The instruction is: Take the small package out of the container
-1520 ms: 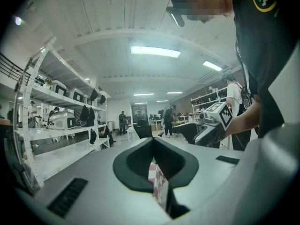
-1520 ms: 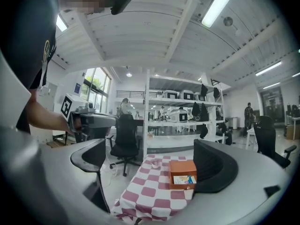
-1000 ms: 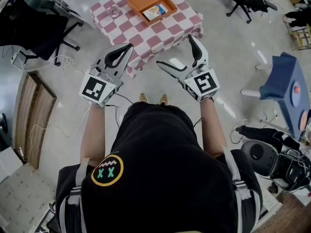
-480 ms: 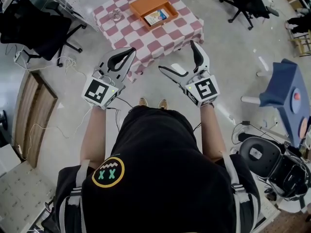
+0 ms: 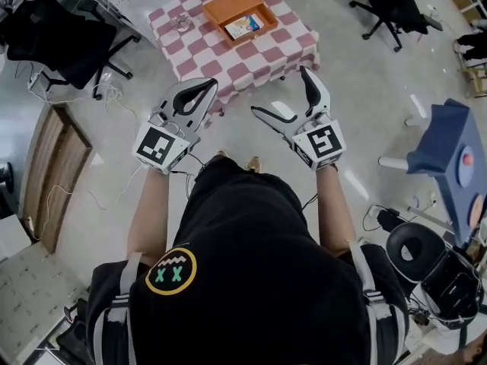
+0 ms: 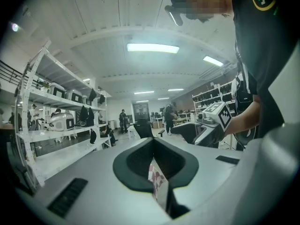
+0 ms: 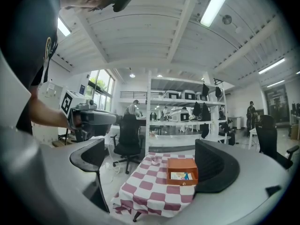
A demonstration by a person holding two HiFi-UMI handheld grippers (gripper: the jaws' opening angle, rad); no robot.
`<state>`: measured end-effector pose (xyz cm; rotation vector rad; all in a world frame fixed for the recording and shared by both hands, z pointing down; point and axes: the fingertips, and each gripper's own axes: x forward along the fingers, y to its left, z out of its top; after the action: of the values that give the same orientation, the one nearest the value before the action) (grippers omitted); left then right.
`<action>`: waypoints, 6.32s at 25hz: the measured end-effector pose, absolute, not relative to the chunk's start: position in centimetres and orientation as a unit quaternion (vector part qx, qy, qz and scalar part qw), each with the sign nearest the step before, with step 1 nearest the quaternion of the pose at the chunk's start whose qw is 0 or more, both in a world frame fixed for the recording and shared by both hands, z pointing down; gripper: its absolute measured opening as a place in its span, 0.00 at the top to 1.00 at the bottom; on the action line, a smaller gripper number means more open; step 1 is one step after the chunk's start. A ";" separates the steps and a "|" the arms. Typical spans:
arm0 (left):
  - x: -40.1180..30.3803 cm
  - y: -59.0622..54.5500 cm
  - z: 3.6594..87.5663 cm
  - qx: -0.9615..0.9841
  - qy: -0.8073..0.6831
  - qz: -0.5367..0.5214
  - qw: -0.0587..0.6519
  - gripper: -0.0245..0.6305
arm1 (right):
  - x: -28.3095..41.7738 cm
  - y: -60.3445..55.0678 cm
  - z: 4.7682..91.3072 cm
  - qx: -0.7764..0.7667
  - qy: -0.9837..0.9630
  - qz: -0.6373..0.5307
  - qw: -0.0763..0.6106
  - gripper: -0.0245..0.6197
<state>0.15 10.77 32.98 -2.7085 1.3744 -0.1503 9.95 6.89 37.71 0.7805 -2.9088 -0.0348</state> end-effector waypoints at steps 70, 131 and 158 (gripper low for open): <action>-11.0 -21.9 37.1 -0.894 0.446 -0.034 -0.019 0.93 | -2.0 -33.4 59.6 0.273 -0.914 0.172 0.246 0.04; -13.9 -21.6 39.4 -0.829 0.551 -0.068 -0.072 0.93 | -3.8 -35.8 79.6 0.066 -0.770 0.337 0.538 0.78; -10.4 -21.7 36.6 -0.874 0.483 -0.046 -0.018 0.93 | -2.3 -33.2 64.6 0.083 -0.885 0.155 0.430 0.93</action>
<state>-10.37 -21.71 36.56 -2.7790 1.5336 -0.1465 -2.30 -33.15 64.65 0.2081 -2.2092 0.3864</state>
